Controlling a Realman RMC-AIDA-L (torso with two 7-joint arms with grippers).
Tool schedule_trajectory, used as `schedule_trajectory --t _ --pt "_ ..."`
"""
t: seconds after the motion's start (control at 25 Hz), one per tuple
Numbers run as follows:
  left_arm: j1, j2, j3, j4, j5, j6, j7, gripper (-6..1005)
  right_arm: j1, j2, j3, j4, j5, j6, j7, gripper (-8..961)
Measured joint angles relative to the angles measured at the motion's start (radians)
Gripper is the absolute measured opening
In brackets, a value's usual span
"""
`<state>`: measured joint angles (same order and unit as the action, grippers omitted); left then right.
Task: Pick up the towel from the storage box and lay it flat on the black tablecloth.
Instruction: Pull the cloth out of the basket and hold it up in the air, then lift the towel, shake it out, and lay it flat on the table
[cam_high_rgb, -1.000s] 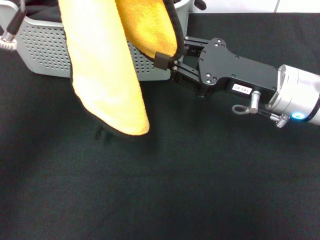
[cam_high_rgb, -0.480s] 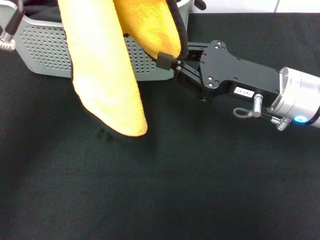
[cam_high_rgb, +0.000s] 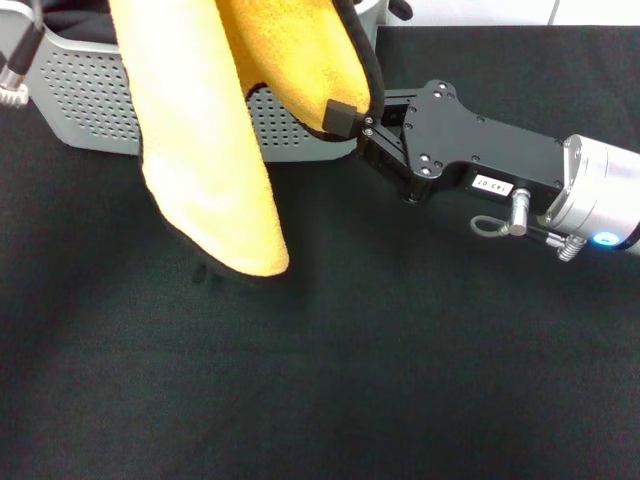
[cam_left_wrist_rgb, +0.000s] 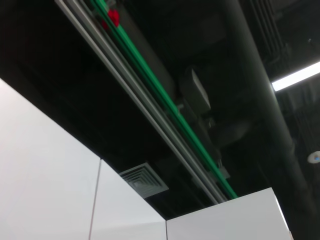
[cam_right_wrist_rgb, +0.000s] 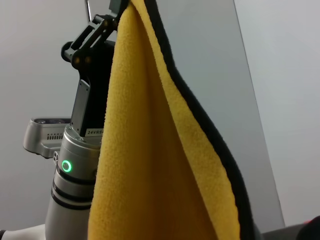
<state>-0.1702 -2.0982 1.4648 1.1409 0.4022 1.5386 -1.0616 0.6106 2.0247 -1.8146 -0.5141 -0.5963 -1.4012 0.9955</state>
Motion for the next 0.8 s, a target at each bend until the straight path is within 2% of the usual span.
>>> schedule_trajectory --t 0.16,0.36,0.8 --pt "0.011 0.001 -0.005 -0.013 -0.001 0.0 0.0 16 0.001 -0.008 0.008 -0.004 -0.003 0.001 0.009 8" --pt "0.025 0.001 -0.013 -0.014 -0.002 0.004 -0.001 16 -0.002 -0.009 0.039 -0.006 -0.023 -0.003 0.02 13" --pt "0.023 0.001 -0.008 -0.01 -0.005 0.039 -0.003 16 0.007 -0.009 0.038 -0.004 -0.024 -0.005 0.026 39"
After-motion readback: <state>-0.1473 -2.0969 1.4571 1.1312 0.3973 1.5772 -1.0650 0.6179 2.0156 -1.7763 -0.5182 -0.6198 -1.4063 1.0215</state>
